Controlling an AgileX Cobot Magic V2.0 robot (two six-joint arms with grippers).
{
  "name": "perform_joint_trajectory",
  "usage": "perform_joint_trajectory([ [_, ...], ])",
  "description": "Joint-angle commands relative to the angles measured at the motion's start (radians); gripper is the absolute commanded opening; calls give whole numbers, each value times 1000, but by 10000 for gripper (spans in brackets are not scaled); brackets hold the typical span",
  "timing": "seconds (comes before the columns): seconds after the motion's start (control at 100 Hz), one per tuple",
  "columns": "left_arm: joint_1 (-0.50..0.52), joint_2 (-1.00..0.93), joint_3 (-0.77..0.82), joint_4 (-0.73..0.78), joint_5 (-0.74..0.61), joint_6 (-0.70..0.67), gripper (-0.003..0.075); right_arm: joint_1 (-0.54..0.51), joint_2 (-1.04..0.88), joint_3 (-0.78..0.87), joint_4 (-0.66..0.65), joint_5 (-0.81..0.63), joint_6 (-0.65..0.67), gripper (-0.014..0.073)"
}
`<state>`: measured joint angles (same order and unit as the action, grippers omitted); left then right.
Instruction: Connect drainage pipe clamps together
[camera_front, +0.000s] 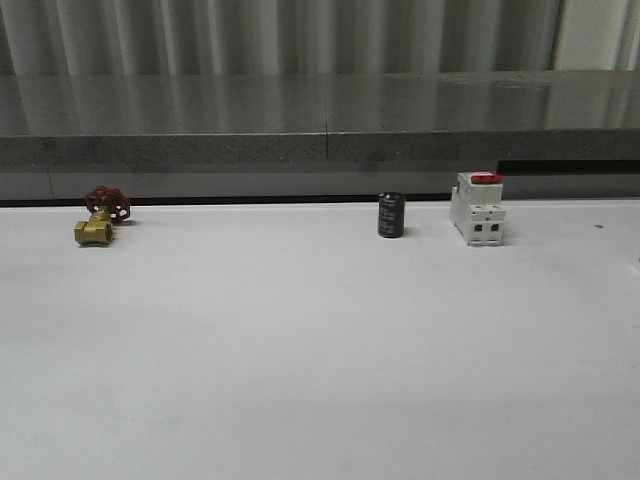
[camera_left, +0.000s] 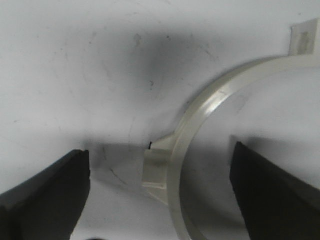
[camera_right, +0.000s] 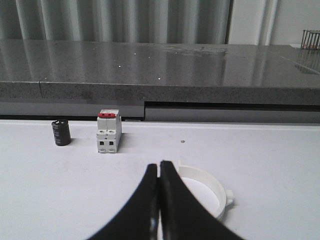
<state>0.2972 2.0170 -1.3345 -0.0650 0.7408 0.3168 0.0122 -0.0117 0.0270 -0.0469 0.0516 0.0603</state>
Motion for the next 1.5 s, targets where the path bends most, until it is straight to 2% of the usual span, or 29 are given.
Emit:
perform_joint_trajectory([
  [0.0,3,-47,-25,-16,-29,2,566,-6,-18,-17,0,-82,-1,-68],
  [0.17,3,-47,-25,-16,-37,2,562,-6,-18,-17,0,-82,-1,-68],
  [0.24,3,-47,-25,-16,-37,2,518,-6,-18,-17,0,-82,-1,-68],
  [0.34,3,-47,-25,-16,-37,2,361,-6,-18,-17,0,-82,-1,-68],
  [0.46,3,-47,-25,-16,-37,2,115,-6,-18,-17,0,-82,-1,-68],
  [0.53,3,-47,-25,-16,-37,2,4,-6,-18,-17,0,-82,-1,-68],
  [0.56,3,-47,-25,-16,-35,2,-20,-6,-18,-17,0,-82,-1,-68],
  [0.77,-3,-66,-25,-49,-11,2,-21,-6,-18,-17,0,-82,-1,-68],
  [0.96,-73,-166,-21,-126,55,-21,-20,-6,-18,-17,0,-82,-1,-68],
  [1.21,-315,-320,39,-105,55,-273,-20,-6,-18,-17,0,-82,-1,-68],
  [1.49,-641,-297,44,35,20,-577,-20,-6,-18,-17,0,-82,-1,-68],
])
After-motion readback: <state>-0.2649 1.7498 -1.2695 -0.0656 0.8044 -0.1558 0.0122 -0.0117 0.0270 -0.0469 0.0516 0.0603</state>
